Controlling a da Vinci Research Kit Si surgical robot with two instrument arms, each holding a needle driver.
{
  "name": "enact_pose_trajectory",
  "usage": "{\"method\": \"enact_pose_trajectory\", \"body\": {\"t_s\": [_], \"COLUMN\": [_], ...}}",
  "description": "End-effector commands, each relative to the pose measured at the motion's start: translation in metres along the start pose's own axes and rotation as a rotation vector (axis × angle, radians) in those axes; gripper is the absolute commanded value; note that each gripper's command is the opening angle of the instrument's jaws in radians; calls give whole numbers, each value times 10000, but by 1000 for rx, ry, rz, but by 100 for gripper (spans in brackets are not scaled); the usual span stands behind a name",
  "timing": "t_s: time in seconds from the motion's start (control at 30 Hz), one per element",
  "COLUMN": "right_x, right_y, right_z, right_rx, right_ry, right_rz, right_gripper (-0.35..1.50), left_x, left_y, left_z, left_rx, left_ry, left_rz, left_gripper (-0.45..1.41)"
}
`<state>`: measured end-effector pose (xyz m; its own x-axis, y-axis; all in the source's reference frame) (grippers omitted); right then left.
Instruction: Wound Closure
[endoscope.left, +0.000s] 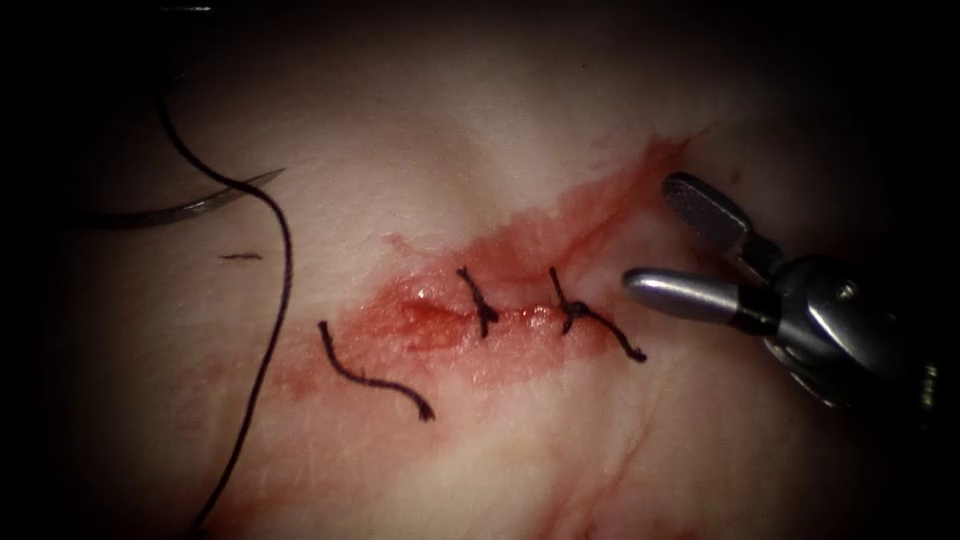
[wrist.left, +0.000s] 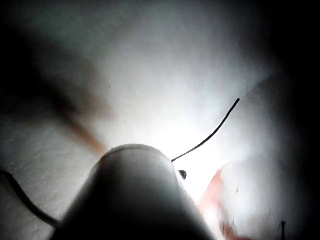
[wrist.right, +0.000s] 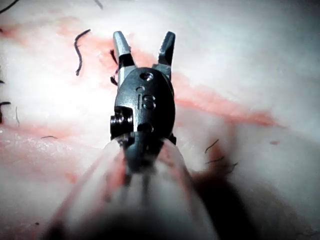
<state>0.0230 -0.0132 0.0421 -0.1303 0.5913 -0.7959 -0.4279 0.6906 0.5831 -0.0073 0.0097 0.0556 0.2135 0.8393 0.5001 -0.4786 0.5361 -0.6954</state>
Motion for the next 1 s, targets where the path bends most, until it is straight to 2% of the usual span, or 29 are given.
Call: {"method": "enact_pose_trajectory", "body": {"t_s": [0.03,0.1,0.2,0.23,0.27,0.33,0.37,0.4,0.43,0.47,0.53,0.57,0.6,0.67,0.73,0.77,0.8,1.0], "right_x": [-3,-6,-9,-11,-13,-16,-16,-17,-18,-19,-22,-23,-23,-24,-24,-24,-24,-23], "right_y": [-8,-17,-34,-43,-58,-74,-79,-84,-87,-89,-92,-92,-92,-92,-92,-91,-91,-92], "right_z": [14,21,34,41,55,71,79,89,95,99,106,109,113,118,120,120,120,123], "right_rx": [1,8,12,13,13,14,37,70,96,125,161,157,154,153,152,149,150,151], "right_ry": [3,3,4,9,7,-1,-11,-22,-24,-21,-17,-20,-19,-16,-14,-14,-13,-9], "right_rz": [6,15,41,74,89,79,-16,-164,-277,-378,-532,-557,-592,-652,-705,-735,-759,-852], "right_gripper": [88,98,98,89,64,-10,-11,-6,7,17,26,26,44,56,93,103,108,105], "left_x": [3,2,1,1,0,0,-1,-1,-1,-1,-1,-2,-2,-2,-2,-2,-2,-3], "left_y": [1,2,4,4,2,1,1,1,1,1,1,1,1,1,1,1,1,1], "left_z": [13,22,27,27,29,31,32,32,32,32,32,32,32,32,32,33,33,33], "left_rx": [0,9,48,66,92,95,95,95,95,95,95,95,95,95,95,95,95,98], "left_ry": [-6,3,11,12,11,12,12,13,12,12,11,11,11,10,9,8,8,4], "left_rz": [12,23,90,102,125,133,133,133,133,134,134,134,134,135,135,136,136,144], "left_gripper": [89,91,93,93,91,93,93,94,94,94,94,96,96,96,96,98,98,100]}}
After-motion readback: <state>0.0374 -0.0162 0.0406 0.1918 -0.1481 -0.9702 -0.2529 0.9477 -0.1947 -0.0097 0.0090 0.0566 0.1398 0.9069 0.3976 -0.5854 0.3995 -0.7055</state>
